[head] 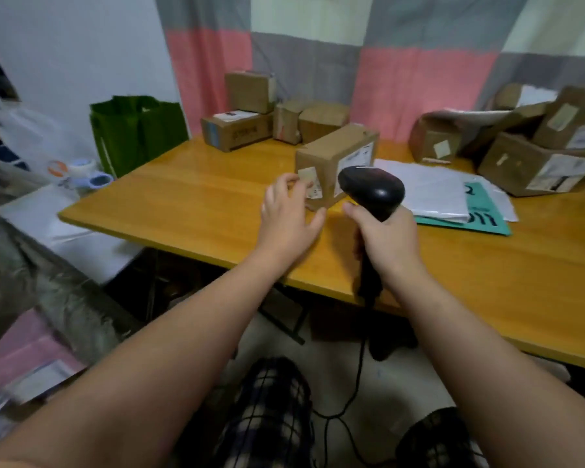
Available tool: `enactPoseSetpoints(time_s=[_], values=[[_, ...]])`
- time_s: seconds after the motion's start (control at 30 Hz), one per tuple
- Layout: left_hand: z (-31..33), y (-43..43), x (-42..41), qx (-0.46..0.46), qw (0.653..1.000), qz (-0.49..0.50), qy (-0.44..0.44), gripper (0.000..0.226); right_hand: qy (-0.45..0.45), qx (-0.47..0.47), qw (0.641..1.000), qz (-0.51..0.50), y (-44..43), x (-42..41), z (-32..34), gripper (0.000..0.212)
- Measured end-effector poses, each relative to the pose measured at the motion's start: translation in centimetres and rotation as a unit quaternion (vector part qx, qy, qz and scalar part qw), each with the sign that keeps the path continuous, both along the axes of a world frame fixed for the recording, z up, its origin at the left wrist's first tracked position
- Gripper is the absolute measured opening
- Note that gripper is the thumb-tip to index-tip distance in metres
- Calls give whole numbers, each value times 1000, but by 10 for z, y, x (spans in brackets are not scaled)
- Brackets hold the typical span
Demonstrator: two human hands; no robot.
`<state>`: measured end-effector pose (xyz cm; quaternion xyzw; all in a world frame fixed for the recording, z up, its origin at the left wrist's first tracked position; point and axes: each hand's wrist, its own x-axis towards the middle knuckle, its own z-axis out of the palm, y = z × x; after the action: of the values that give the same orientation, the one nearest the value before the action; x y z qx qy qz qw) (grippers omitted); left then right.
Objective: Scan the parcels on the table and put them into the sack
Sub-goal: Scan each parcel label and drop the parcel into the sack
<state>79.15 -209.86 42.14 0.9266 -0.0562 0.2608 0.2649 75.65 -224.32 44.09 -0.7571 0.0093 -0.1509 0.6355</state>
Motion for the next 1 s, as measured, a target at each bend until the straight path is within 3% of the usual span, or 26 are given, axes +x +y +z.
enactPoseSetpoints(time_s=[0.17,0.27,0.37,0.47,0.67,0.83,0.93,1.0], values=[[29,-25,63,2,999,38,34,76,-9,-5,1000,-11,-27,14,11,25],[36,-23,82,14,995,37,92,67,7,20,1000,-6,-40,13,7,28],[33,-15,77,-33,997,25,64,54,14,28,1000,1,-49,8,3,24],[29,0,58,-70,997,6,44,54,20,11,1000,14,-56,-1,-3,23],[17,37,11,-195,978,-23,77,83,-2,0,999,44,-53,-26,-2,22],[43,46,-24,-292,955,-49,-20,84,-48,-20,996,68,-46,-46,5,11],[77,33,-36,-285,952,-87,-75,77,-83,-11,995,62,-42,-58,16,11],[96,23,-39,-237,963,-105,-79,67,-99,4,994,52,-42,-64,24,22]])
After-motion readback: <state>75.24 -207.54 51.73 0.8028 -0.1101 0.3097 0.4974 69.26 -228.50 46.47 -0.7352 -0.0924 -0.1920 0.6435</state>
